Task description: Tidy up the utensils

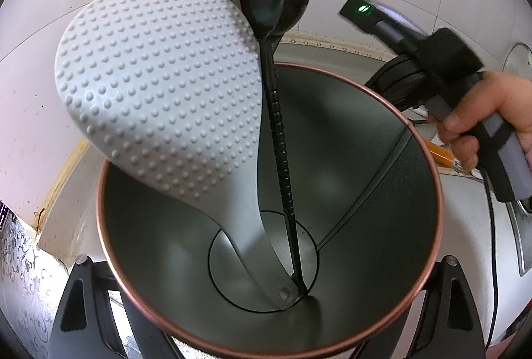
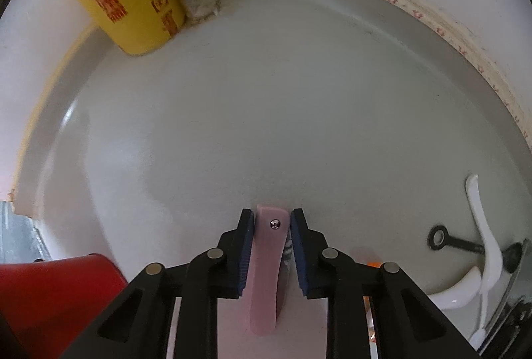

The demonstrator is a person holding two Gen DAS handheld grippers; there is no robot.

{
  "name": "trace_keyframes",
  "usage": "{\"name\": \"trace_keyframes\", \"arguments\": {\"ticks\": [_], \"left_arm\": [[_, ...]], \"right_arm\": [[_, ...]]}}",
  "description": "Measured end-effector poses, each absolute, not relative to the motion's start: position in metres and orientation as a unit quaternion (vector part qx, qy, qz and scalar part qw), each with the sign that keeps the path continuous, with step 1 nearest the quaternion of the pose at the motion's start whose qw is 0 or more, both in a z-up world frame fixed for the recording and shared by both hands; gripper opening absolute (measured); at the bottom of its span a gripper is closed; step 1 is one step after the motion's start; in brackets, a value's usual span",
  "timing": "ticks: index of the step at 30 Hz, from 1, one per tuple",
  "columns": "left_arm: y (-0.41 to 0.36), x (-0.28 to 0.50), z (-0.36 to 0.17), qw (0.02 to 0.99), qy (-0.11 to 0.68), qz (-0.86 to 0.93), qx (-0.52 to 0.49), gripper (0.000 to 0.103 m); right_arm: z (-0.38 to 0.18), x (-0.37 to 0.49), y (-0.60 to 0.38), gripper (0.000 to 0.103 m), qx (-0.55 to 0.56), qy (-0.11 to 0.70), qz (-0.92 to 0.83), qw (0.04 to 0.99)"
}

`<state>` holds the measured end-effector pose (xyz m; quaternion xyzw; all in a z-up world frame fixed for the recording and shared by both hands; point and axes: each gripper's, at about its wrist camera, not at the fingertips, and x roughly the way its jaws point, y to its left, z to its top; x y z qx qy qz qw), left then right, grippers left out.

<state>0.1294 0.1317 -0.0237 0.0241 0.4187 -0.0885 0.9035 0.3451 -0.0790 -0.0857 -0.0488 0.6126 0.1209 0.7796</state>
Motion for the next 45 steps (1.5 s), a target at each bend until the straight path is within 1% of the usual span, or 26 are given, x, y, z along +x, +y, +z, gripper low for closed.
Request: {"name": "trace_keyframes", "arguments": {"ticks": [6, 12, 20, 26, 35, 45], "left_arm": [[0.129, 0.128, -0.019, 0.903, 0.420, -0.086, 0.025, 0.090], [0.128, 0.127, -0.017, 0.903, 0.421, -0.082, 0.024, 0.090], [0.129, 0.128, -0.015, 0.902, 0.423, -0.080, 0.024, 0.090], [0.119, 0.126, -0.015, 0.902, 0.424, -0.076, 0.040, 0.090], [0.098, 0.120, -0.013, 0.899, 0.423, -0.099, 0.055, 0.090], [0.081, 0.116, -0.009, 0.897, 0.418, -0.128, 0.066, 0.090]], "right_arm": [[-0.041, 0.309, -0.092, 0.024, -0.031, 0.558, 0.140, 0.818], [-0.003, 0.256, -0.101, 0.023, -0.042, 0.497, 0.165, 0.851], [-0.001, 0.225, -0.096, 0.023, -0.038, 0.469, 0.175, 0.865], [0.014, 0.207, -0.098, 0.023, -0.037, 0.450, 0.188, 0.872], [0.053, 0.185, -0.093, 0.023, -0.051, 0.406, 0.213, 0.887], [0.118, 0.164, -0.080, 0.023, -0.073, 0.345, 0.253, 0.901]]}}
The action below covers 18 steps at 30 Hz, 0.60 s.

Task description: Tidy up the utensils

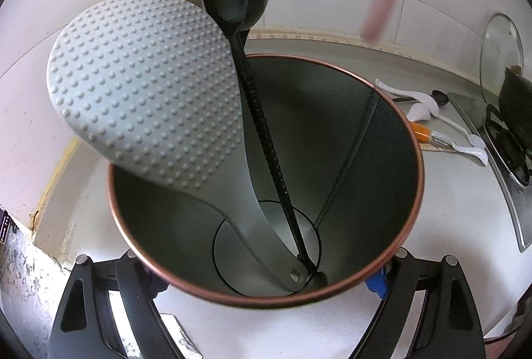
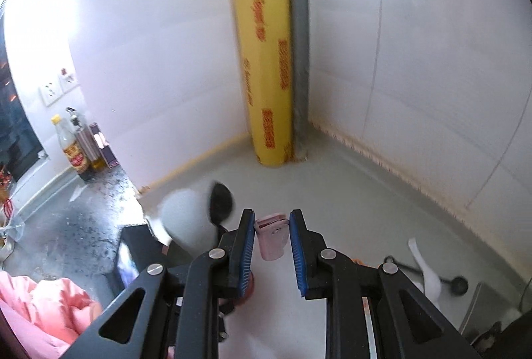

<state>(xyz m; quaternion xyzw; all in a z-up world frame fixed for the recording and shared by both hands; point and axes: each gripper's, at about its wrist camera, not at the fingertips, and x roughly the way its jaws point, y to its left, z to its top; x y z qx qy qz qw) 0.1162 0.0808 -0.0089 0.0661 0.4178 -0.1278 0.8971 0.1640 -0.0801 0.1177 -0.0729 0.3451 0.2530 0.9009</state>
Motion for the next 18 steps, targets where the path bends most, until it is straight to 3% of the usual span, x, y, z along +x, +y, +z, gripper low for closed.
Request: {"name": "trace_keyframes", "arguments": {"ticks": [6, 18], "left_arm": [[0.085, 0.117, -0.008, 0.897, 0.415, -0.136, 0.069, 0.090], [0.104, 0.117, -0.005, 0.899, 0.410, -0.139, 0.068, 0.090]], "right_arm": [[0.137, 0.151, -0.064, 0.023, -0.081, 0.325, 0.289, 0.897], [0.096, 0.156, -0.041, 0.023, -0.090, 0.368, 0.302, 0.875]]}}
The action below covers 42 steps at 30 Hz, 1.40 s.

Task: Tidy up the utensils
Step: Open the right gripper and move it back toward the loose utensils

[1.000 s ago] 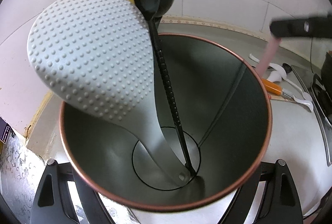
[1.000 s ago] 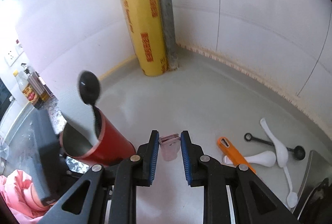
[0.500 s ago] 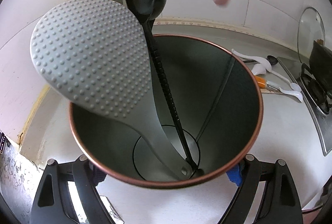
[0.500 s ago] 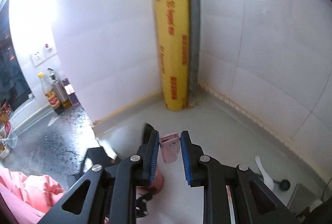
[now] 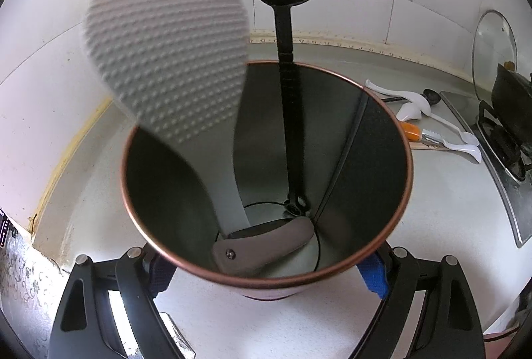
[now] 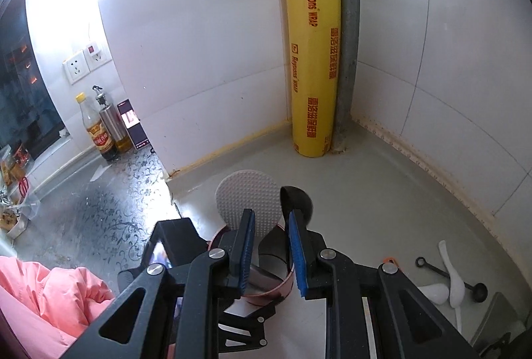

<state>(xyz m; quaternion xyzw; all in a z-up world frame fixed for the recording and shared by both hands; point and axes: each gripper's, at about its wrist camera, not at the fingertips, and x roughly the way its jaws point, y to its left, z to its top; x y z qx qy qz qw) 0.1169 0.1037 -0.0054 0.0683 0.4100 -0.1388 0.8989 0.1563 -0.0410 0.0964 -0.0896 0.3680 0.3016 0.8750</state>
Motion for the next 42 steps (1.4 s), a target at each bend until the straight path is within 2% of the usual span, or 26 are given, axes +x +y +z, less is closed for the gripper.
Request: {"name": "trace_keyframes", "arguments": {"ticks": [12, 15, 17, 19, 21, 24, 27, 31, 38, 40, 42], "left_arm": [[0.104, 0.106, -0.004, 0.900, 0.409, -0.133, 0.073, 0.090], [0.102, 0.108, -0.004, 0.901, 0.408, -0.129, 0.074, 0.090], [0.096, 0.108, -0.005, 0.902, 0.407, -0.125, 0.074, 0.090], [0.096, 0.108, -0.005, 0.902, 0.408, -0.122, 0.074, 0.090], [0.091, 0.111, -0.007, 0.902, 0.408, -0.121, 0.073, 0.090], [0.087, 0.113, -0.008, 0.901, 0.410, -0.119, 0.074, 0.090], [0.084, 0.110, -0.008, 0.901, 0.410, -0.118, 0.074, 0.090], [0.086, 0.111, -0.007, 0.900, 0.413, -0.116, 0.074, 0.090], [0.084, 0.115, -0.005, 0.899, 0.417, -0.114, 0.073, 0.090], [0.083, 0.117, -0.003, 0.898, 0.419, -0.114, 0.074, 0.090], [0.082, 0.118, -0.003, 0.898, 0.419, -0.113, 0.074, 0.090]], "right_arm": [[0.053, 0.170, -0.098, 0.023, -0.037, 0.412, 0.205, 0.887], [0.037, 0.173, -0.120, 0.026, -0.012, 0.432, 0.175, 0.885], [0.025, 0.175, -0.134, 0.032, 0.003, 0.447, 0.153, 0.881], [0.011, 0.175, -0.148, 0.047, 0.018, 0.463, 0.131, 0.876], [-0.001, 0.174, -0.159, 0.056, 0.030, 0.475, 0.112, 0.872], [-0.017, 0.169, -0.174, 0.059, 0.040, 0.491, 0.091, 0.866], [-0.026, 0.164, -0.185, 0.071, 0.050, 0.497, 0.076, 0.863], [-0.033, 0.156, -0.197, 0.082, 0.066, 0.499, 0.060, 0.862], [-0.035, 0.142, -0.214, 0.089, 0.085, 0.491, 0.040, 0.866], [-0.036, 0.137, -0.220, 0.100, 0.095, 0.486, 0.032, 0.868], [-0.038, 0.131, -0.228, 0.103, 0.105, 0.481, 0.025, 0.870]]}}
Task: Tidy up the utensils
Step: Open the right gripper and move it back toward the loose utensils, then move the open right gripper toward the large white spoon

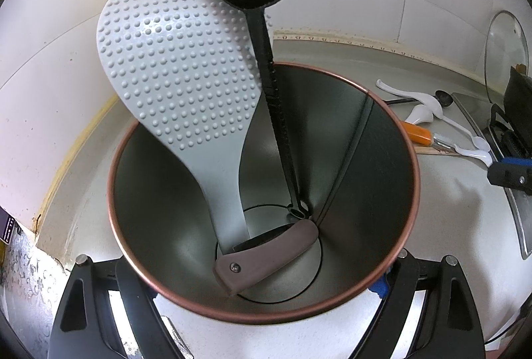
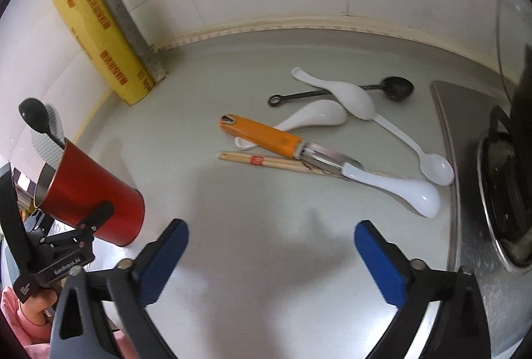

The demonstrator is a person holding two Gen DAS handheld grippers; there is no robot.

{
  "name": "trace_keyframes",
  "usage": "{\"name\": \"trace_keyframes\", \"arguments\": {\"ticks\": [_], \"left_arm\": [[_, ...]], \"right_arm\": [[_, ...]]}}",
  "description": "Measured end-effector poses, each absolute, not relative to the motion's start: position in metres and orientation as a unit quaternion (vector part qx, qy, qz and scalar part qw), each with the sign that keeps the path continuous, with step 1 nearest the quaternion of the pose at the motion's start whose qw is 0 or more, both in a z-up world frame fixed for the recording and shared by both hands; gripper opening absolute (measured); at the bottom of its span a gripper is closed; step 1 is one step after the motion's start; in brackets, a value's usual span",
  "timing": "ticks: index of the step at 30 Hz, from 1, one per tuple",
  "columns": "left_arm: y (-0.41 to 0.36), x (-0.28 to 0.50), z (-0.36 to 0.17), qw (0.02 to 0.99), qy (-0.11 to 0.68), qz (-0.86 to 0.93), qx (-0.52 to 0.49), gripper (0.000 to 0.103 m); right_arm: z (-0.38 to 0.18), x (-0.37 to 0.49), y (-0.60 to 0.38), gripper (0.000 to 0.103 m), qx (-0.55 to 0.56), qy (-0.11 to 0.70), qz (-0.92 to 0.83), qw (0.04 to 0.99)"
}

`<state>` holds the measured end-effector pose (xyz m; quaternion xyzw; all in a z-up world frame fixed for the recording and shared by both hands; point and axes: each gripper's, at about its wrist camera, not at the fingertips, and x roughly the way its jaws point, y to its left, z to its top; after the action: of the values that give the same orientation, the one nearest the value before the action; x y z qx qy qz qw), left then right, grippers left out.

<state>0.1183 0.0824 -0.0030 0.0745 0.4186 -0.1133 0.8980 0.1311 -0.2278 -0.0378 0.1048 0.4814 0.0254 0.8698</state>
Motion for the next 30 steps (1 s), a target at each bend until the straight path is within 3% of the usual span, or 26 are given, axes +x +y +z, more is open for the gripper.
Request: {"name": "trace_keyframes", "arguments": {"ticks": [24, 30], "left_arm": [[0.085, 0.117, -0.002, 0.901, 0.412, -0.117, 0.067, 0.090], [0.090, 0.115, 0.000, 0.902, 0.410, -0.118, 0.064, 0.090]], "right_arm": [[-0.063, 0.121, -0.293, 0.103, 0.211, 0.433, -0.039, 0.875], [-0.065, 0.136, -0.307, 0.103, 0.192, 0.436, -0.071, 0.877]]}}
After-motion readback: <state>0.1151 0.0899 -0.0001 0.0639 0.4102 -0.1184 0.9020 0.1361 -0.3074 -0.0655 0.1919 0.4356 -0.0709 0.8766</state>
